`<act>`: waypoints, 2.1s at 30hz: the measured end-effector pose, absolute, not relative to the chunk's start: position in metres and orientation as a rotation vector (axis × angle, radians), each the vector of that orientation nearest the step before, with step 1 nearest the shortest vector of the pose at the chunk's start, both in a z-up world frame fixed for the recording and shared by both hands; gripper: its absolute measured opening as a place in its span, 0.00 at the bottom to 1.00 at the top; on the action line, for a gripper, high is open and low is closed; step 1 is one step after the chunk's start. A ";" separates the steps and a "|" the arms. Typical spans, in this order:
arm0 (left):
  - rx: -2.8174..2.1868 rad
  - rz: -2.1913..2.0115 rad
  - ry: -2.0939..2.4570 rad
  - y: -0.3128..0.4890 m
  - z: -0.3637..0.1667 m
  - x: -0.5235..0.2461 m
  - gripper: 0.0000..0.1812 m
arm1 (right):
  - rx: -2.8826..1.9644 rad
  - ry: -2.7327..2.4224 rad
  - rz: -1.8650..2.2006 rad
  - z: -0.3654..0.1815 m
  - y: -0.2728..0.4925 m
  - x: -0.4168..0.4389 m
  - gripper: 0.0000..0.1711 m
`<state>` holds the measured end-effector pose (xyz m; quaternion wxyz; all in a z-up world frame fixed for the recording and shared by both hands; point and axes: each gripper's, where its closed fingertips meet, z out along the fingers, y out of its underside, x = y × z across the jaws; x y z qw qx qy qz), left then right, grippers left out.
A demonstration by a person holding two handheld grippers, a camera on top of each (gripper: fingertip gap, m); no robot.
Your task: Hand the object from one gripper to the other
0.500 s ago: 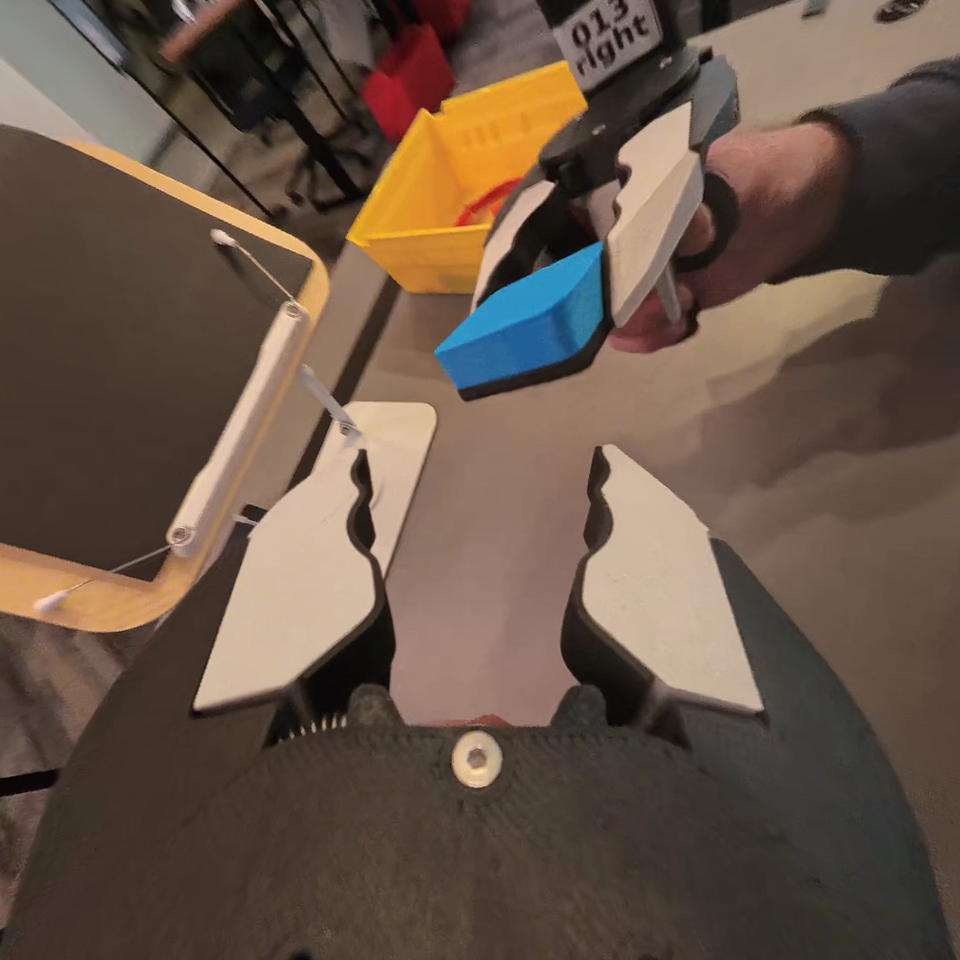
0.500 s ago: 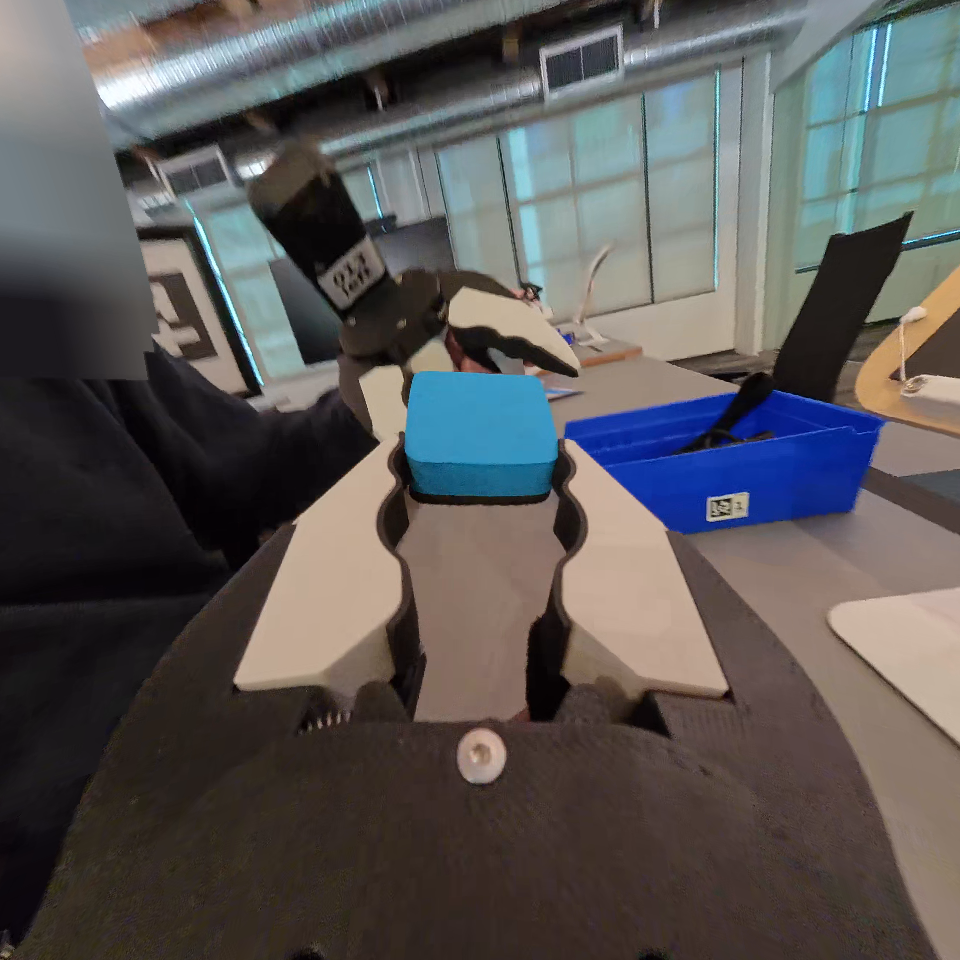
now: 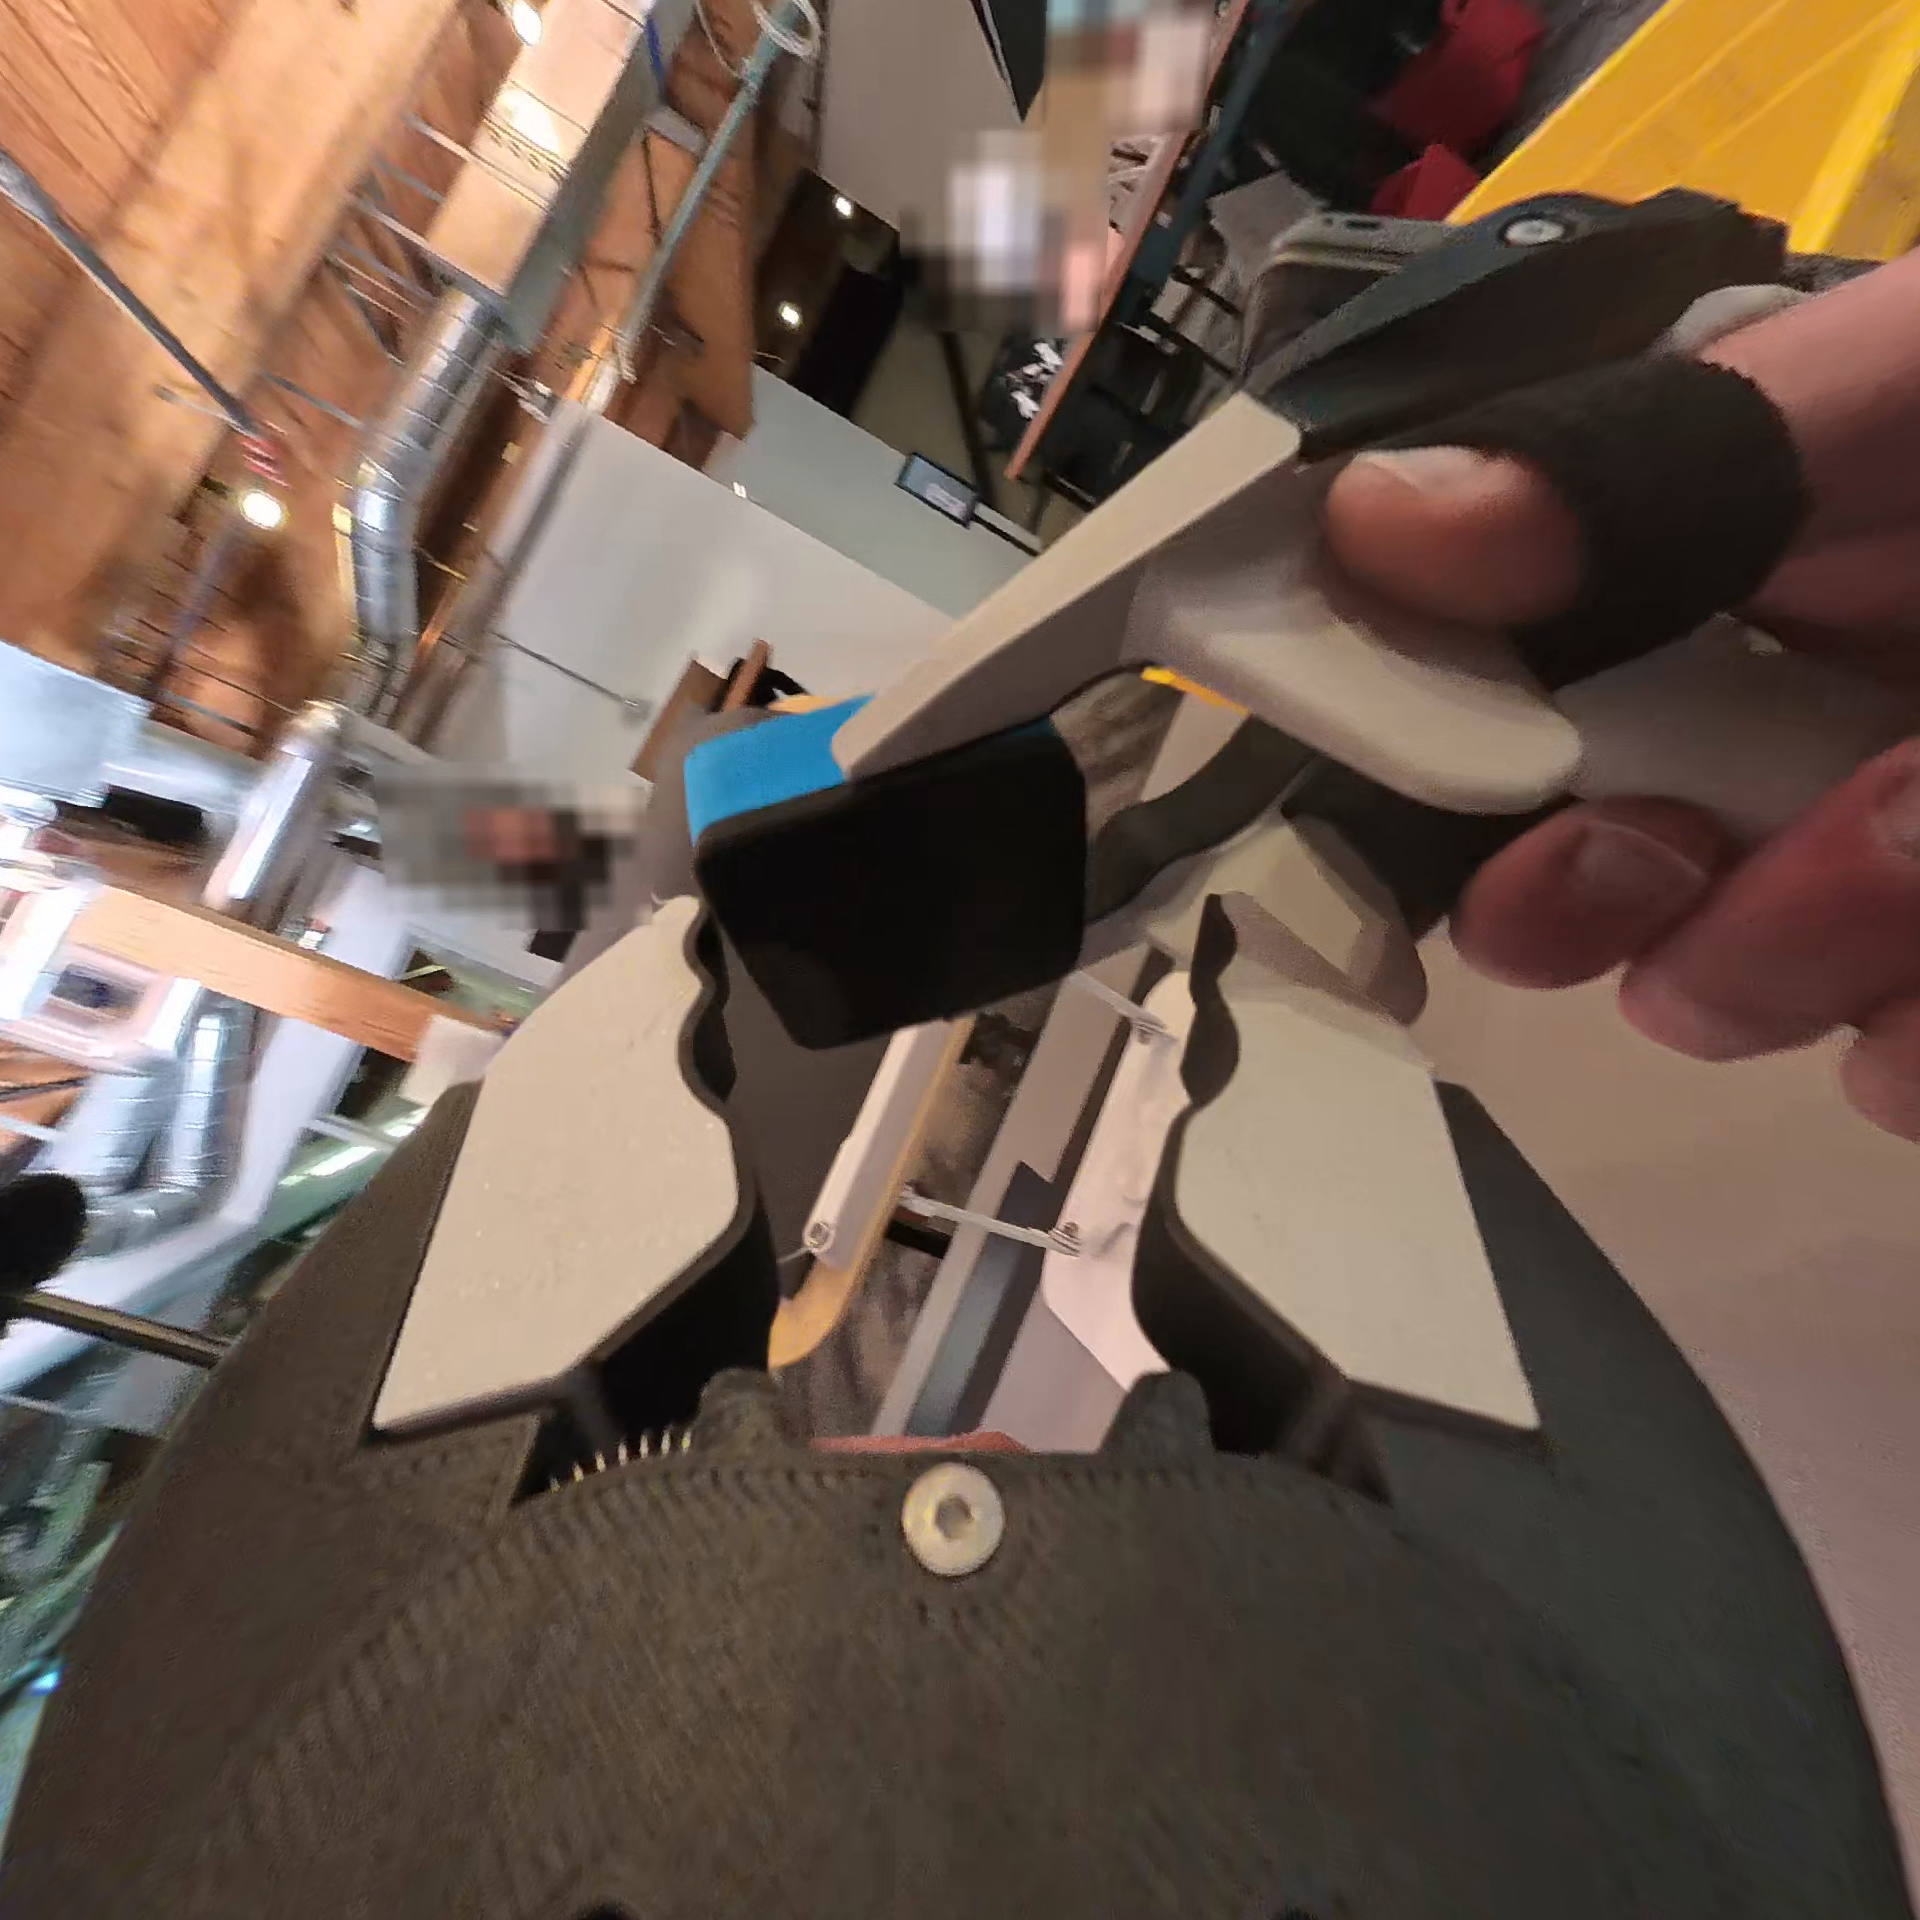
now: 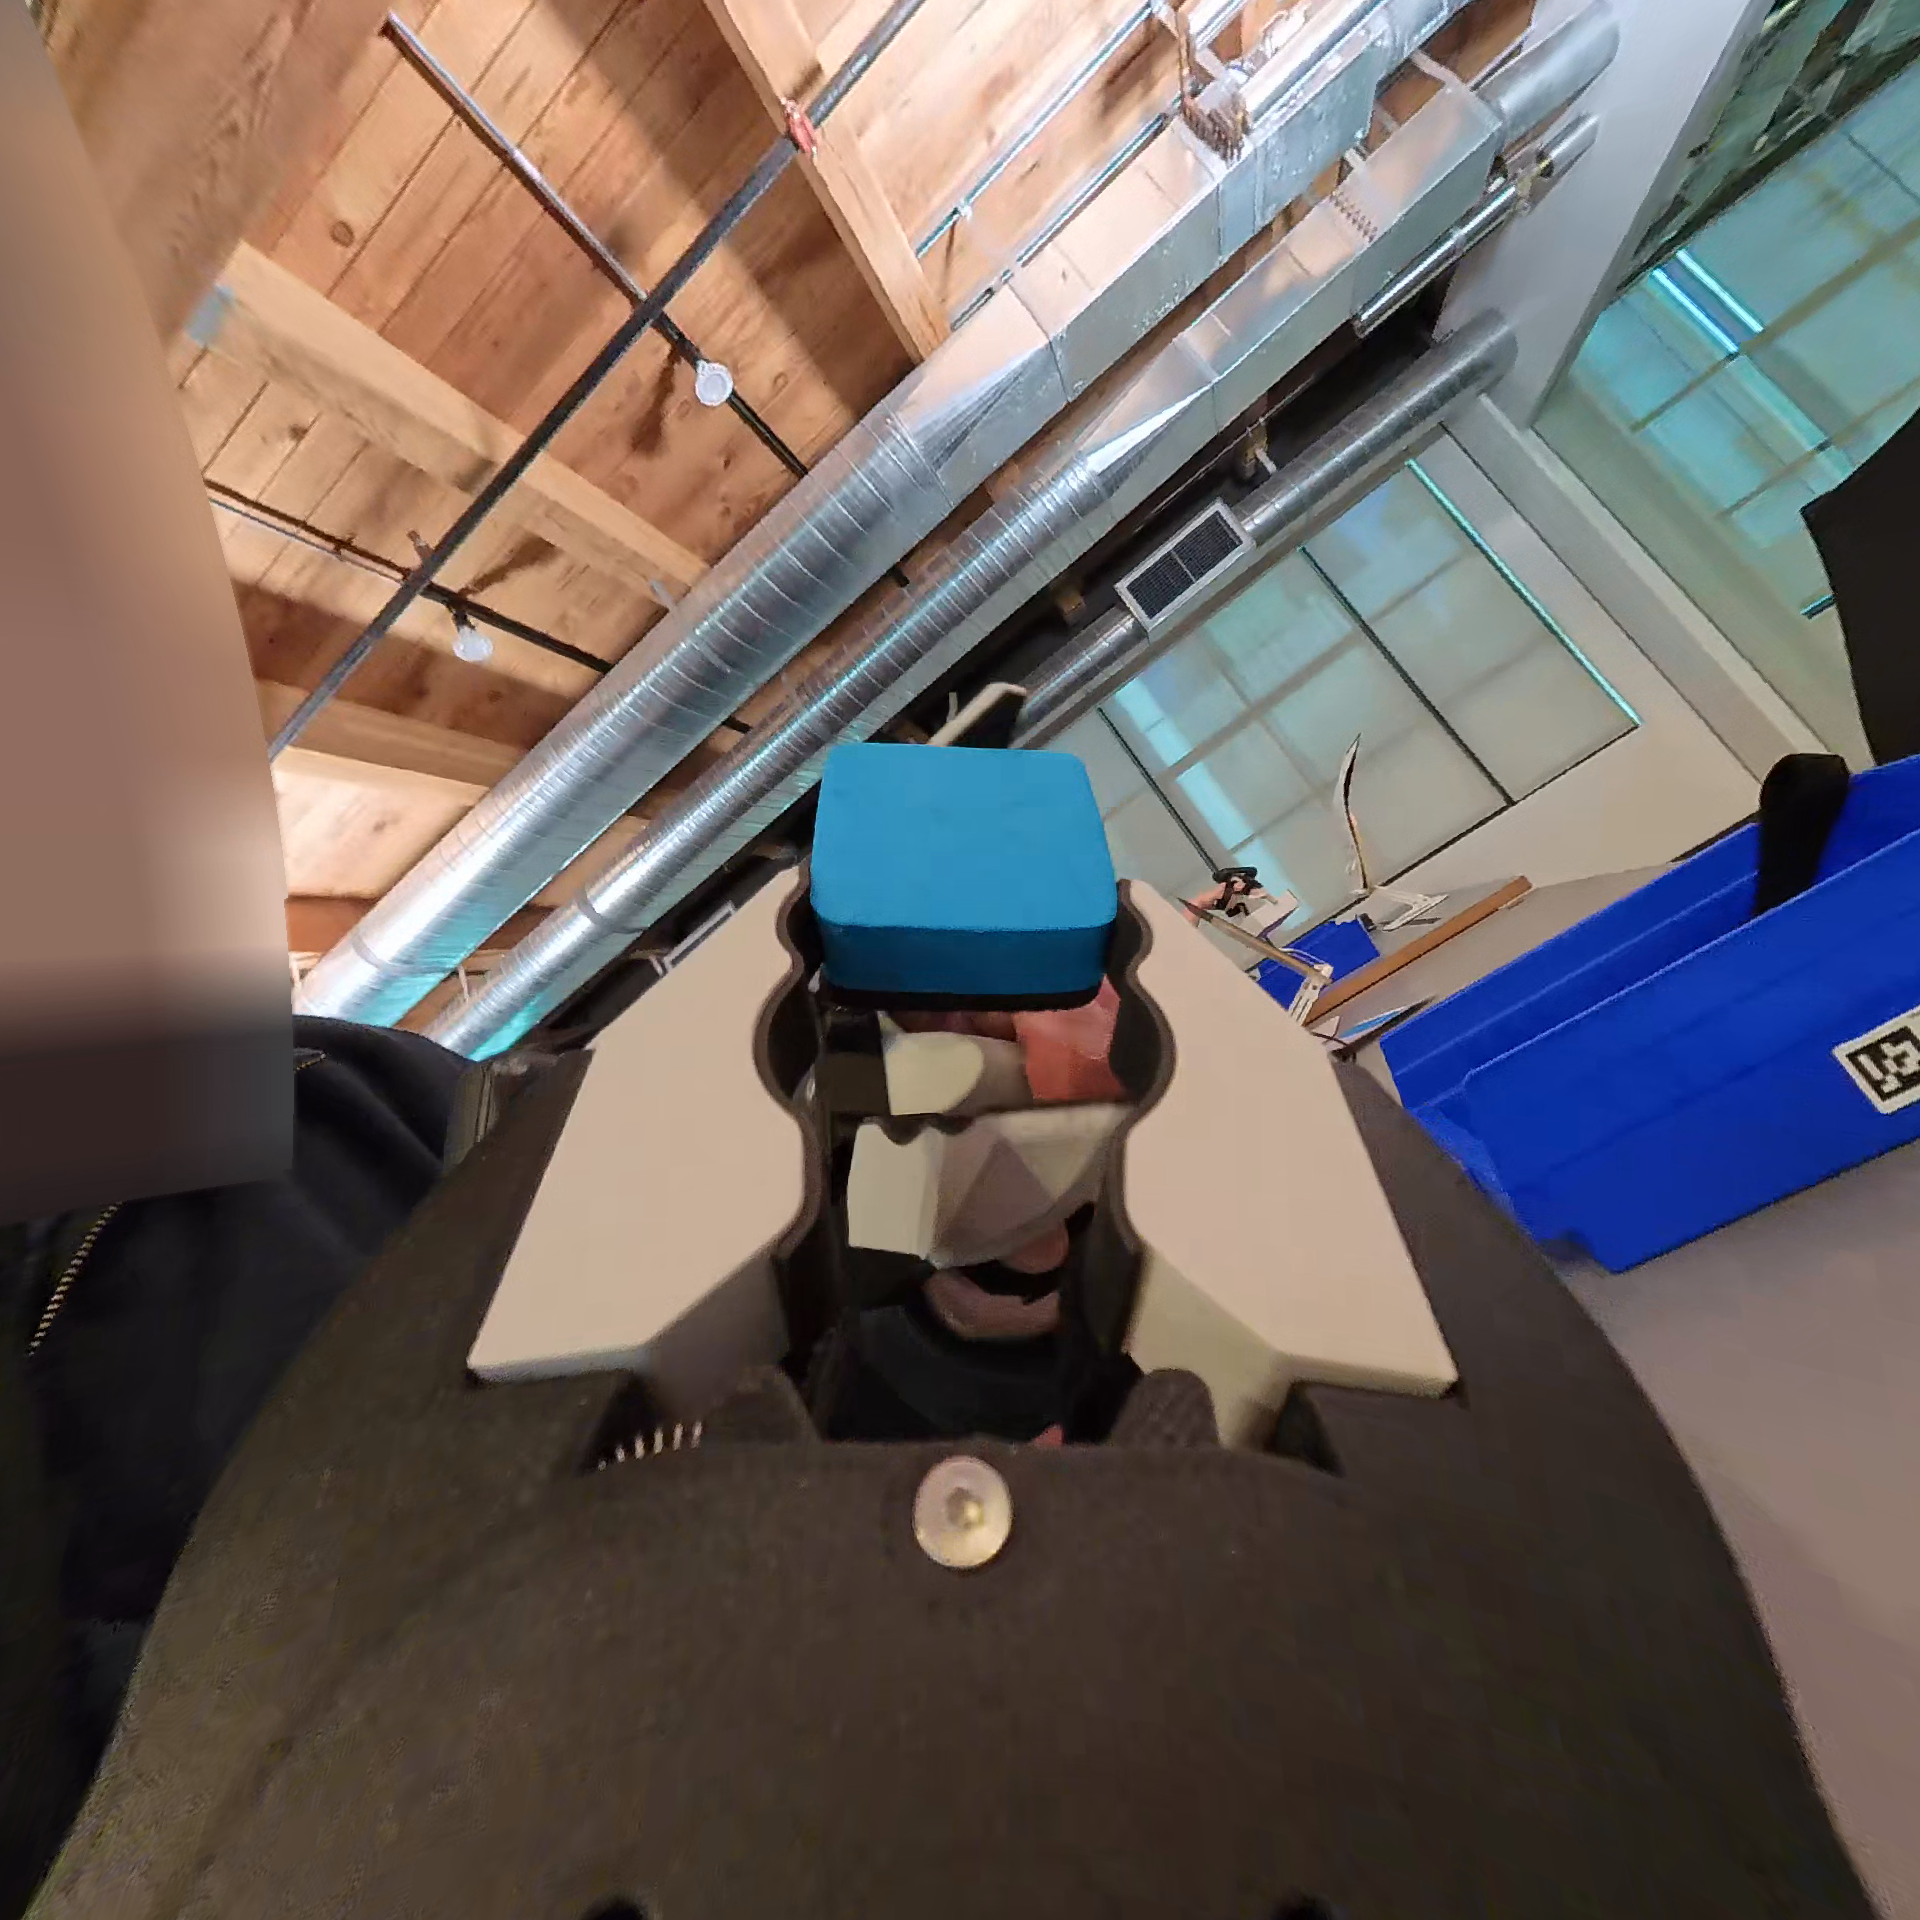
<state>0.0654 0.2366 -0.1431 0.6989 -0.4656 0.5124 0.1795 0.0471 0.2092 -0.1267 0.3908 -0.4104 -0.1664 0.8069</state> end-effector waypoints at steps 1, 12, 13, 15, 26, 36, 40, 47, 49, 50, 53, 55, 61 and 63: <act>-1.004 0.422 1.113 0.235 -0.139 0.066 0.46 | -1.041 -0.407 2.059 -0.127 0.209 0.047 0.31; -0.887 0.439 1.121 0.232 -0.138 0.076 0.38 | -1.066 -0.367 2.173 -0.133 0.207 0.053 0.31; -0.896 0.411 1.119 0.231 -0.137 0.075 0.34 | -1.067 -0.373 2.180 -0.134 0.206 0.053 0.31; -0.885 0.403 1.156 0.230 -0.139 0.076 0.34 | -1.074 -0.403 2.171 -0.137 0.204 0.053 0.31; -0.931 0.379 1.198 0.227 -0.136 0.073 0.33 | -1.182 -0.541 1.946 -0.141 0.206 0.057 0.37; -1.158 0.480 1.373 0.251 -0.150 0.051 0.34 | -1.377 -0.913 0.845 -0.140 0.221 0.080 0.35; -1.145 0.593 1.438 0.253 -0.153 0.055 0.34 | -1.493 -0.953 0.840 -0.145 0.221 0.065 0.30; -1.103 0.668 1.538 0.246 -0.165 0.070 0.34 | -1.561 -1.029 0.774 -0.156 0.230 0.056 0.12; -1.103 0.656 1.542 0.246 -0.164 0.071 0.34 | -1.562 -1.037 0.799 -0.154 0.229 0.057 0.12; -1.102 0.650 1.541 0.245 -0.163 0.072 0.34 | -1.552 -1.037 0.822 -0.152 0.228 0.057 0.12; -1.068 0.568 1.510 0.240 -0.155 0.076 0.34 | -1.498 -1.025 1.021 -0.140 0.221 0.061 0.11; -1.058 0.459 1.496 0.232 -0.149 0.078 0.37 | -1.411 -0.990 1.261 -0.124 0.212 0.067 0.11; -0.913 0.247 1.418 0.209 -0.123 0.078 0.44 | -1.206 -0.938 1.771 -0.105 0.201 0.093 0.11; -0.916 0.219 1.414 0.208 -0.123 0.083 0.46 | -1.152 -0.919 1.887 -0.103 0.198 0.098 0.11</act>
